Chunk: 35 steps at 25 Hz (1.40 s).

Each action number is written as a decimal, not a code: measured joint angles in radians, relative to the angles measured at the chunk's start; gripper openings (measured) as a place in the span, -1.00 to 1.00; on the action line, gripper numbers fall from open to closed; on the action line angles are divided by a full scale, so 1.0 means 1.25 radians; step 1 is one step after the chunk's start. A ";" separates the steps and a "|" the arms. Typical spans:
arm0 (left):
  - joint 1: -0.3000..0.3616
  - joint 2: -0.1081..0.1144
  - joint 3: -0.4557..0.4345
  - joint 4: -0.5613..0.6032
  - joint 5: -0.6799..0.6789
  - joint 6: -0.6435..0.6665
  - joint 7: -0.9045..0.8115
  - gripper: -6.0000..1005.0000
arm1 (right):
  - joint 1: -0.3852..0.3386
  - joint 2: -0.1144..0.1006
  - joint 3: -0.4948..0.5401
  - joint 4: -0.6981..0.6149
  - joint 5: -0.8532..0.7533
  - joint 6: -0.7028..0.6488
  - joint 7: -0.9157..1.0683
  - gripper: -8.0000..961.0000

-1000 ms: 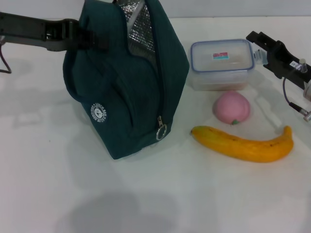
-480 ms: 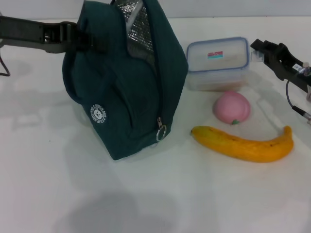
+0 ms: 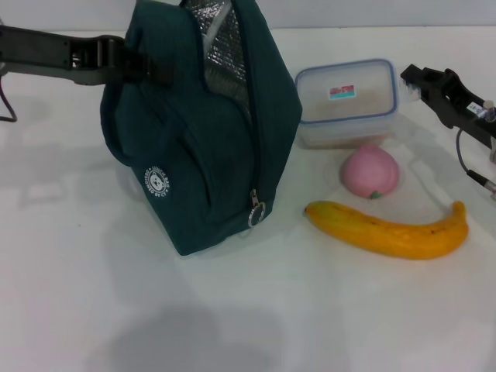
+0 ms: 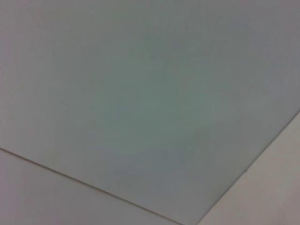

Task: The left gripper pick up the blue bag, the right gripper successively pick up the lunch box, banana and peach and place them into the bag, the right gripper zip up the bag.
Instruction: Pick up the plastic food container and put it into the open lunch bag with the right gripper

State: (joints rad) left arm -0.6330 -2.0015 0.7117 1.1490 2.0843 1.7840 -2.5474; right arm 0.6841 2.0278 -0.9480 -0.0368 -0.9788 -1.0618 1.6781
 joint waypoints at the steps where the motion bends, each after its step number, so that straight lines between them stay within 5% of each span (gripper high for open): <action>1: 0.000 0.000 0.000 0.000 0.000 0.000 0.000 -0.91 | -0.003 0.000 0.001 0.000 0.001 -0.006 0.000 -0.80; 35: -0.004 0.005 -0.004 -0.042 -0.003 0.015 0.005 -0.90 | -0.113 -0.001 0.031 -0.016 0.215 -0.426 0.066 -0.80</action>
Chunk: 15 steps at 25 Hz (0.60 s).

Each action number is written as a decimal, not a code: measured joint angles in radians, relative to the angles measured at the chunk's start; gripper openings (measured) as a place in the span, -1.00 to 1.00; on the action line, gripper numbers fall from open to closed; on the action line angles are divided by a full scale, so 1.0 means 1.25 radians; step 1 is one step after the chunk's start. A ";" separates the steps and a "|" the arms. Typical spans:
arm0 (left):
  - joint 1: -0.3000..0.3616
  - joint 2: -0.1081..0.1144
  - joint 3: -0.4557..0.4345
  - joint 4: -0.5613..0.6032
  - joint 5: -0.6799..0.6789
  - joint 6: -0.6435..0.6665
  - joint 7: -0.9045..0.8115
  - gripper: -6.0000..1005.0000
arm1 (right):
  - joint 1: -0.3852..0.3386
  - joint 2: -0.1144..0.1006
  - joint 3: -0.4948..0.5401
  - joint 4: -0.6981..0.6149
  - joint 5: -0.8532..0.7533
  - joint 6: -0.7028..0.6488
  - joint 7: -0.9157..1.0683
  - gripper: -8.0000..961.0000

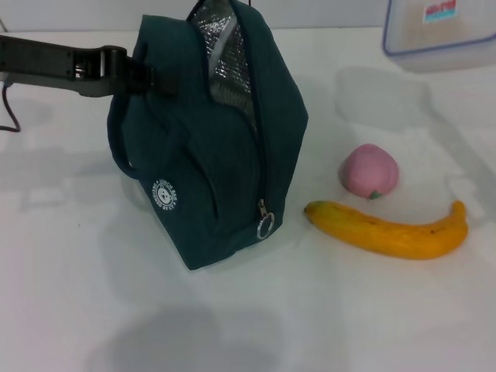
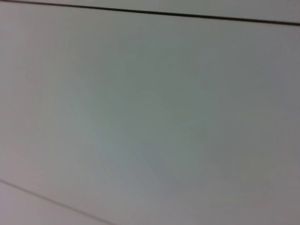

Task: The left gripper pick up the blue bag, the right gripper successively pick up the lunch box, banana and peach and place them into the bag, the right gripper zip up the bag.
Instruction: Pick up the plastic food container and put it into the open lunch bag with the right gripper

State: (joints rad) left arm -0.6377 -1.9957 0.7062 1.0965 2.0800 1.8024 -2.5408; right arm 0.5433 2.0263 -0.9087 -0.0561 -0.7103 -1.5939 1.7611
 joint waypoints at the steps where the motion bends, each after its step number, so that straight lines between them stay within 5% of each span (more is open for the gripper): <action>1: -0.001 0.000 0.000 0.000 -0.002 0.000 -0.001 -0.90 | 0.004 0.000 0.000 -0.002 0.004 -0.018 0.010 -0.80; 15: -0.005 -0.009 0.007 -0.001 -0.028 0.002 -0.010 -0.90 | 0.146 0.001 -0.026 0.010 0.010 -0.142 0.106 -0.80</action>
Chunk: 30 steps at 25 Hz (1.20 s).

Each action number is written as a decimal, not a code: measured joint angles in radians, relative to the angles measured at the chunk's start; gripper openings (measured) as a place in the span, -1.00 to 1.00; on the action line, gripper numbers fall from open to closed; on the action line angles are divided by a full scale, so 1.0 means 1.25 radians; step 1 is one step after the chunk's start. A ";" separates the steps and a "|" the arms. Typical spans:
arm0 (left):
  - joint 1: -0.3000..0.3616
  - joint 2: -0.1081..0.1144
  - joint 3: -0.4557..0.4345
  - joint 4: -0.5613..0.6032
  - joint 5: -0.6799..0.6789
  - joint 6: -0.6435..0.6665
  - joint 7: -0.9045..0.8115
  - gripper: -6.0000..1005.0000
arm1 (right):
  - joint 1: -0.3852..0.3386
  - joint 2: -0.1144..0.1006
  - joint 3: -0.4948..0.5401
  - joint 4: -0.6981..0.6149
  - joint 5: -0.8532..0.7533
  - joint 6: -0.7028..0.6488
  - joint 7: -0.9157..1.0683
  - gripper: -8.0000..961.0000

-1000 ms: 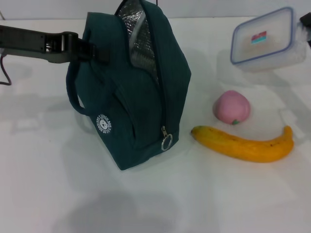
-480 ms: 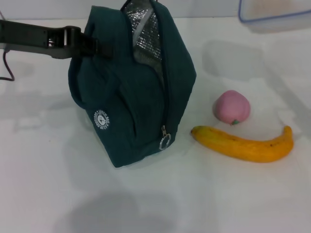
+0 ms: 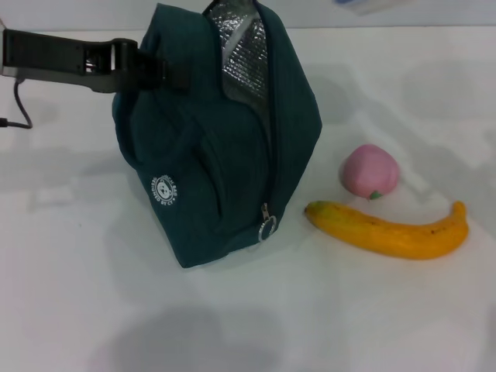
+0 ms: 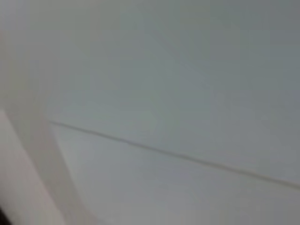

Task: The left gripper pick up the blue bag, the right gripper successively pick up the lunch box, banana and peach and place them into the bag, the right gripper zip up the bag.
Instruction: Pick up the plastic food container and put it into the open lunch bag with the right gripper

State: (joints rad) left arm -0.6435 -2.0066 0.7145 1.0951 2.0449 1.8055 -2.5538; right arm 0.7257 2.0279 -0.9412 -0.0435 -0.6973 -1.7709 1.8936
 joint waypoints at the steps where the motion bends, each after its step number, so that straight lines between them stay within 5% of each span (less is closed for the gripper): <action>1: -0.001 -0.001 0.003 0.000 0.000 0.000 -0.001 -0.90 | 0.011 0.000 -0.004 0.004 -0.001 -0.003 0.003 -0.80; 13: -0.050 -0.024 0.017 -0.075 0.000 0.000 0.023 -0.90 | 0.107 0.000 -0.071 0.054 -0.011 0.039 0.012 -0.80; 30: -0.034 -0.019 0.012 -0.080 -0.025 -0.001 0.035 -0.89 | 0.051 0.000 -0.087 0.059 -0.109 0.114 0.003 -0.80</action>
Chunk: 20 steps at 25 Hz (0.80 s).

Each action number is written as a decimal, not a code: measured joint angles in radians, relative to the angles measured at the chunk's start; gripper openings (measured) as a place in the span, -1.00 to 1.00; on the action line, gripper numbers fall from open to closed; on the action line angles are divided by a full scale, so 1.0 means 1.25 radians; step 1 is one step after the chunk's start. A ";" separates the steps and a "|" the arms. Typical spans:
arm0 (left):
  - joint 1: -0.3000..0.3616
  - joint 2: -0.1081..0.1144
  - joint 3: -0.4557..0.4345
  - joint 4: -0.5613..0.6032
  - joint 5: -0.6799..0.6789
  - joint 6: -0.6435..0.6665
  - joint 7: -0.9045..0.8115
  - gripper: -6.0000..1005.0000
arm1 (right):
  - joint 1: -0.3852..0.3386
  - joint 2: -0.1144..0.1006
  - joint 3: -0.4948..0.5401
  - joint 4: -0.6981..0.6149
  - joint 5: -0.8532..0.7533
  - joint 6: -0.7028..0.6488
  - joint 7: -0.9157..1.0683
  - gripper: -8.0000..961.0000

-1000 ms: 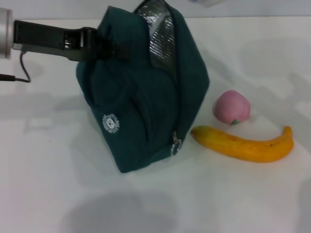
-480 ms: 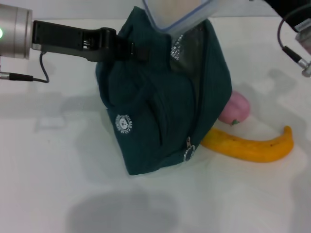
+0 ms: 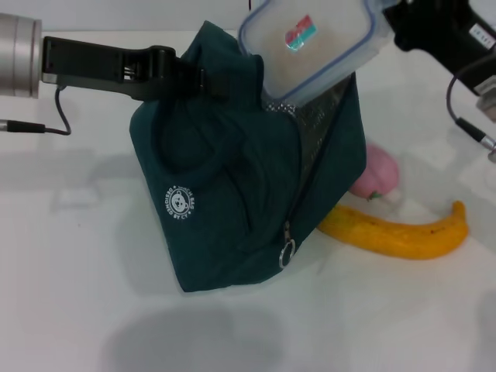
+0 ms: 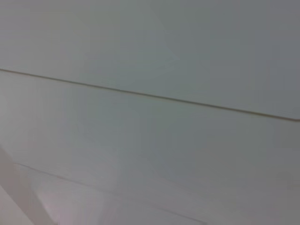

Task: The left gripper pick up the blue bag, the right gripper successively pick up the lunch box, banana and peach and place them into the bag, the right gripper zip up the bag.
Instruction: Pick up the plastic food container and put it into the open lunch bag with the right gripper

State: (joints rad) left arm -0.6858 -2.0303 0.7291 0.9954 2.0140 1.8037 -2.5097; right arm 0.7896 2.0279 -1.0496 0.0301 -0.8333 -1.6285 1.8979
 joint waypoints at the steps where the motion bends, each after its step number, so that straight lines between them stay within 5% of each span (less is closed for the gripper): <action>1: 0.000 0.000 0.000 0.000 -0.001 0.000 0.000 -0.89 | 0.000 0.000 0.000 0.000 -0.010 0.006 0.000 -0.79; 20: 0.007 0.000 0.001 -0.015 -0.006 -0.005 0.011 -0.89 | 0.047 0.000 0.004 0.006 -0.159 0.074 0.007 -0.58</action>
State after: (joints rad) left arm -0.6770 -2.0307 0.7303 0.9765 2.0070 1.7977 -2.4958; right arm 0.8486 2.0278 -1.0441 0.0379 -1.0316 -1.5356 1.9068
